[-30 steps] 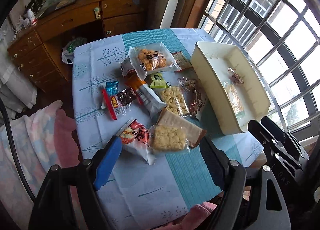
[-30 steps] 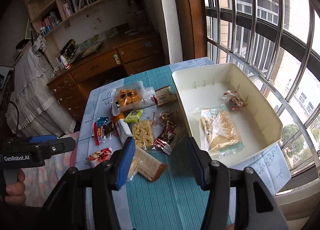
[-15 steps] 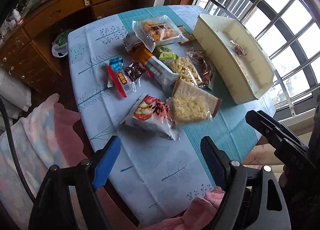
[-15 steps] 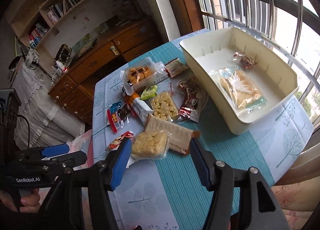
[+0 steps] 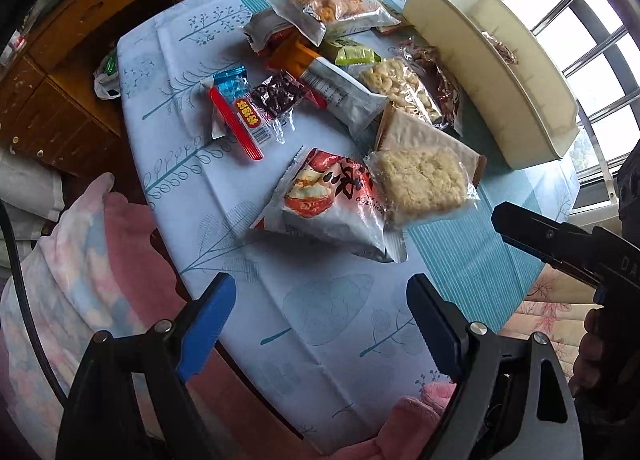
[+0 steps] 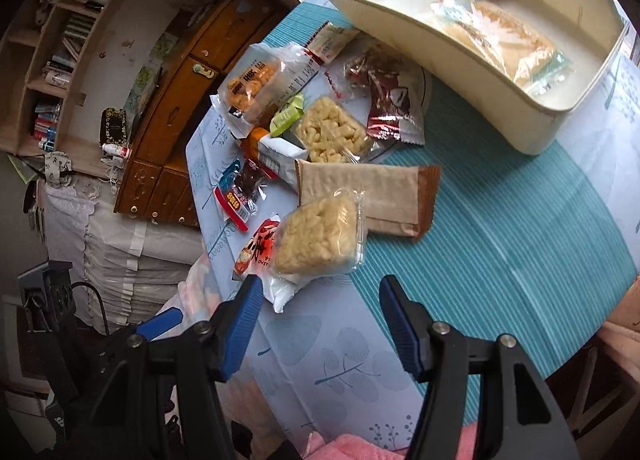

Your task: Organize snacks

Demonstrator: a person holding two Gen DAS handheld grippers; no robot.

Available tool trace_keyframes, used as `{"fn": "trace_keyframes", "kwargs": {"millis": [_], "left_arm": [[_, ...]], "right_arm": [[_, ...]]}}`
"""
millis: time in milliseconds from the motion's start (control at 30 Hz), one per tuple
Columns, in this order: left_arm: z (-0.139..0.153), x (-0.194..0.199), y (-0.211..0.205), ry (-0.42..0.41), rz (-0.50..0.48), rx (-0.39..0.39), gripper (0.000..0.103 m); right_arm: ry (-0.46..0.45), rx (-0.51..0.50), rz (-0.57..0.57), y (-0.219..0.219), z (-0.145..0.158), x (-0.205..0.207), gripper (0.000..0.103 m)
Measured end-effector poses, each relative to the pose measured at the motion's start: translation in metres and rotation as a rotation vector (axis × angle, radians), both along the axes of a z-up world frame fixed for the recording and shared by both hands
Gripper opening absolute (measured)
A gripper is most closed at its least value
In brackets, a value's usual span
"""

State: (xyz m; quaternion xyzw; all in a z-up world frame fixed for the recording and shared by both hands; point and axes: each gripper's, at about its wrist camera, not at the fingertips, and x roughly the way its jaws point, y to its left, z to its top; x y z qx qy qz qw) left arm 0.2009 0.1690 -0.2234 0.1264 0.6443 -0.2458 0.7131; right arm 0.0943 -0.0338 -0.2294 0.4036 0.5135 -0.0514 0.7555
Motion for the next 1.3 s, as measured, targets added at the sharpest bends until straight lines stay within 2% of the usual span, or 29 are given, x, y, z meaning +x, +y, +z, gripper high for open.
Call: {"fn": "trace_keyframes", "kwargs": {"millis": [133,267,400,567,600,633,733,867,1300], "left_arm": [[-0.013,0.009,-0.008,0.048,-0.014,-0.014,0.087],[-0.025,0.016,-0.019,0.08,-0.039,0.006,0.087],[-0.042,0.023,-0.033,0.113,-0.075,0.05,0.089],[-0.065,0.034,-0.051,0.133,-0.108,0.112,0.091],[-0.069,0.037,-0.053,0.134,-0.098,0.121,0.091],[-0.072,0.039,-0.054,0.14,-0.088,0.122,0.092],[-0.08,0.049,-0.058,0.166,-0.068,0.119,0.095],[-0.09,0.054,-0.069,0.179,-0.083,0.128,0.096],[-0.106,0.073,-0.097,0.205,-0.06,0.101,0.096]], "right_arm": [[0.037,0.115,-0.041,-0.004,-0.021,0.003,0.061],[0.067,0.203,-0.096,-0.01,-0.038,0.008,0.061],[0.089,0.259,-0.143,-0.015,-0.052,0.012,0.061],[0.072,0.33,-0.158,-0.017,-0.065,0.021,0.061],[0.07,0.341,-0.156,-0.017,-0.068,0.024,0.06],[0.067,0.35,-0.155,-0.017,-0.07,0.026,0.052],[0.064,0.361,-0.169,-0.02,-0.074,0.03,0.037],[0.008,0.376,-0.186,-0.028,-0.073,0.033,0.03],[-0.101,0.34,-0.181,-0.051,-0.061,0.043,0.027]]}}
